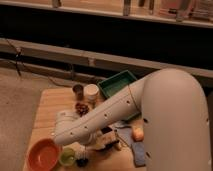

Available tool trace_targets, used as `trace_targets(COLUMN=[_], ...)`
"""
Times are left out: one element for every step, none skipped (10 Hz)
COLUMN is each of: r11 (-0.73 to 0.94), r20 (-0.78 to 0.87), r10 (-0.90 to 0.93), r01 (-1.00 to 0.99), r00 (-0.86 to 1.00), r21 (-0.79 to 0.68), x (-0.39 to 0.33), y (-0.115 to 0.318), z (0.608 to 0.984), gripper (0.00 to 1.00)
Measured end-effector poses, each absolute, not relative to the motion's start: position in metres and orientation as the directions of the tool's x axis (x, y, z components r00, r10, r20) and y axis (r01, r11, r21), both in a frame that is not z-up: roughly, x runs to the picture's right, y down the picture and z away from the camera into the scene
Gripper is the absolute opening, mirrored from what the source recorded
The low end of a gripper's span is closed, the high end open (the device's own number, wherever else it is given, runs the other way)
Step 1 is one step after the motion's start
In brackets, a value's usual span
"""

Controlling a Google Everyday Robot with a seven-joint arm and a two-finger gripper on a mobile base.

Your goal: Wipe purple bowl with eraser

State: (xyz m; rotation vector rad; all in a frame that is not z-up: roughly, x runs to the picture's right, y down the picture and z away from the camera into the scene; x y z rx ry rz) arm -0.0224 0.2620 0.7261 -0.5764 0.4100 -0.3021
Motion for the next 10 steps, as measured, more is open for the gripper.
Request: trace_targets(r11=[0.798,0.798,0.799,0.802,0.808,0.811,0.81,0.807,0.806,0.805], r20=[-0.29,-0.291,-0.289,-0.288,-0.279,-0.267,-0.253,-0.241,-0.232,-0.228], r10=[-0.382,-0.382,-0.384,-0.386,-0.389,-0.397,-0.408,-0.419,-0.43,-0.434], r01=[0.155,0.154,0.159,0.164,0.179,0.199,0.22,0.238,0.254,0.261], r00=[0.877,0.877,0.877,0.876,0.878,0.878,0.877,0.875,0.873,0.872], r21=[-0.583,-0.583,-0.58,-0.575,-0.561,-0.551,-0.543,-0.54,-0.535,-0.532], x=[-0.023,-0.026,-0.028,-0.03,-0.033,-0.035,-0.039,-0.043,-0.046,-0.047], y=[0.264,0.265,0.264,0.262,0.256,0.248,0.24,0.237,0.234,0.234], z=[0.719,0.713,0.71,0.709,0.712,0.718,0.726,0.73,0.733,0.735], gripper=[0.0,0.0,0.0,0.0,0.0,0.0,0.0,0.0,0.0,0.0])
